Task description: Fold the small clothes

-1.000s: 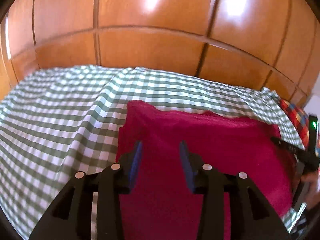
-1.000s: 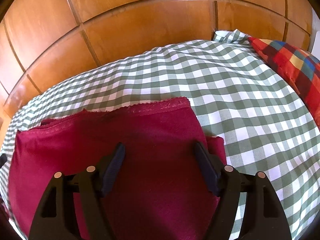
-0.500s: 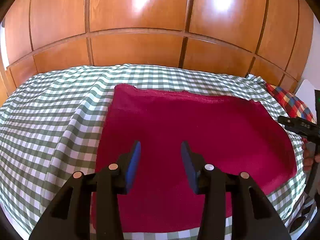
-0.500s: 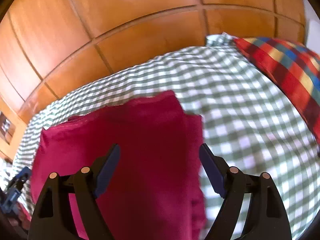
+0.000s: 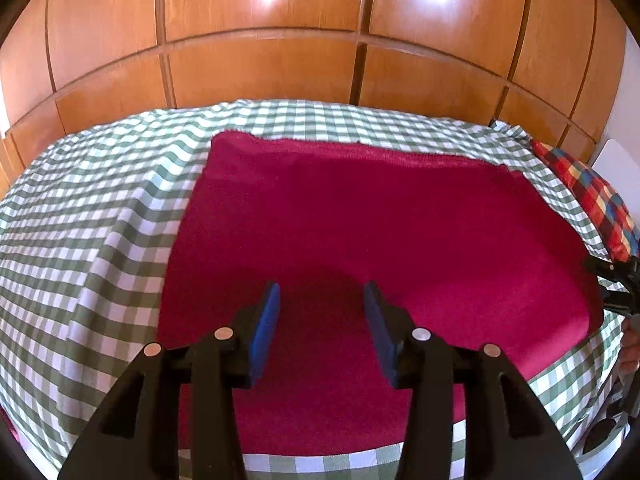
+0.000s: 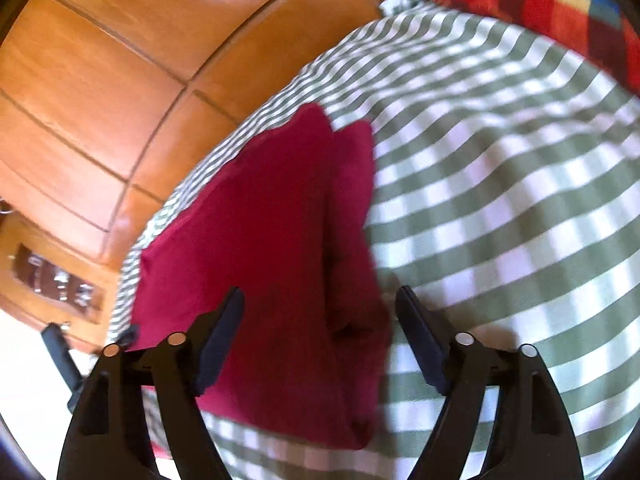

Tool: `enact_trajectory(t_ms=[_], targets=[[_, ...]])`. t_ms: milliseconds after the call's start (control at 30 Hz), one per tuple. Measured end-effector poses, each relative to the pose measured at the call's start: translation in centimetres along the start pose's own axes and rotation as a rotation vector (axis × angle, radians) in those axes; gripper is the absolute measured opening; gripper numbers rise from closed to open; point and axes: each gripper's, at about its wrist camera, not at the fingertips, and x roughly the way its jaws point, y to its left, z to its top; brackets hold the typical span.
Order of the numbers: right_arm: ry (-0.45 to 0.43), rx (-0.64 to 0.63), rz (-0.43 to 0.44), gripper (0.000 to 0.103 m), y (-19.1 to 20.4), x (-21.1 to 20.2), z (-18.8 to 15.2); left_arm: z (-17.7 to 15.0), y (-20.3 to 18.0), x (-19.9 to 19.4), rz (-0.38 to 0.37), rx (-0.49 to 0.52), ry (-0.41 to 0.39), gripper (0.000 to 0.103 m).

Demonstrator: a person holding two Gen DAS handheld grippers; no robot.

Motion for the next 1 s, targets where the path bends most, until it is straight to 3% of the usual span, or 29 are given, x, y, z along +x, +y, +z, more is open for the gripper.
enact_trajectory(t_ms=[100, 167, 267, 333, 433, 700, 867, 1000], targets=[[0.033, -0.008, 0.038, 0.064, 0.5, 0.8, -0.3, -0.3, 0.4, 0.1, -0.017, -0.022, 0.003, 0.044], [0.048, -0.023, 0.055, 0.049, 1.1, 1.4, -0.3, -0.2, 1.0, -0.1, -0.048, -0.053, -0.001, 0.044], [0.069, -0.026, 0.075, 0.035, 1.9, 2.1, -0.2, -0.2, 2.2, -0.9, -0.11, -0.108, -0.008, 0.042], [0.07, -0.043, 0.078, 0.03, 2.7, 2.0, -0.4, -0.4, 3.1, -1.5, -0.155, -0.138, -0.015, 0.042], [0.045, -0.06, 0.119, 0.028, 4.6, 1.0, 0.3, -0.6, 4.4, -1.9, -0.19, -0.151, -0.008, 0.034], [-0.011, -0.265, 0.227, 0.026, 15.1, -0.8, 2.1, -1.6, 8.5, -1.6, -0.349, -0.268, 0.046, 0.031], [0.014, -0.374, 0.276, 0.026, 22.2, 1.6, 1.8, -2.1, 10.0, -0.2, -0.444, -0.35, 0.079, 0.031], [0.069, -0.452, 0.306, 0.026, 27.1, 4.7, 0.5, -2.3, 10.6, 0.9, -0.475, -0.378, 0.092, 0.031]])
